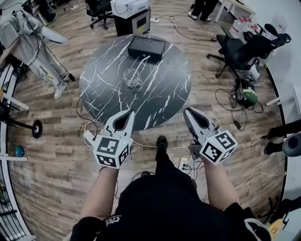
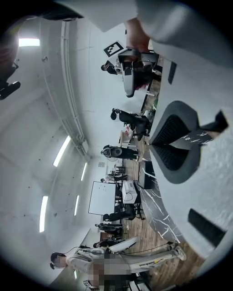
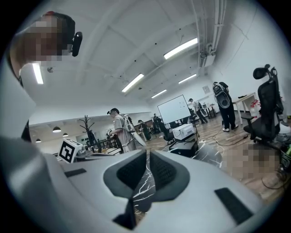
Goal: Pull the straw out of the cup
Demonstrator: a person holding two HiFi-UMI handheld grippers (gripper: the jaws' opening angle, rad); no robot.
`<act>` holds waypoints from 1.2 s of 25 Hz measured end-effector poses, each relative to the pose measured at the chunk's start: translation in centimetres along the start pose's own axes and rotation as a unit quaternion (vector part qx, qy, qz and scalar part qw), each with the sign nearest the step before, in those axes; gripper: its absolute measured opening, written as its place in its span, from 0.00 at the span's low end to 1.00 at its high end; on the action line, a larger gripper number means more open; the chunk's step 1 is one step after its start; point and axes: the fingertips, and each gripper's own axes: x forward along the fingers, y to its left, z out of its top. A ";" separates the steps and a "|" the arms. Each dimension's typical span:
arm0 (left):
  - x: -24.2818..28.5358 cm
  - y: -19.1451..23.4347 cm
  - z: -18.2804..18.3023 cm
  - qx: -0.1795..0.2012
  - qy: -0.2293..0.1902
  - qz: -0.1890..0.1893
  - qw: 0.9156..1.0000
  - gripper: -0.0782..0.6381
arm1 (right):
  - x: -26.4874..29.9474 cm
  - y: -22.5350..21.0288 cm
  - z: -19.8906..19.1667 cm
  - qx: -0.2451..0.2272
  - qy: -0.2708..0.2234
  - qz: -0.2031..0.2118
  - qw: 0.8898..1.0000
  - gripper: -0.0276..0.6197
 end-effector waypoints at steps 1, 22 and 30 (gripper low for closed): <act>1.4 0.5 0.1 -0.001 0.004 0.003 1.000 0.12 | 1.0 -1.3 0.1 0.004 0.004 0.002 1.000 0.09; 17.4 9.3 2.3 -0.018 0.063 0.076 0.995 0.12 | 16.2 -14.1 2.5 0.019 0.069 0.071 0.995 0.09; 18.8 13.6 0.3 -0.027 0.080 0.078 0.993 0.12 | 20.1 -14.1 0.7 0.021 0.104 0.064 0.992 0.09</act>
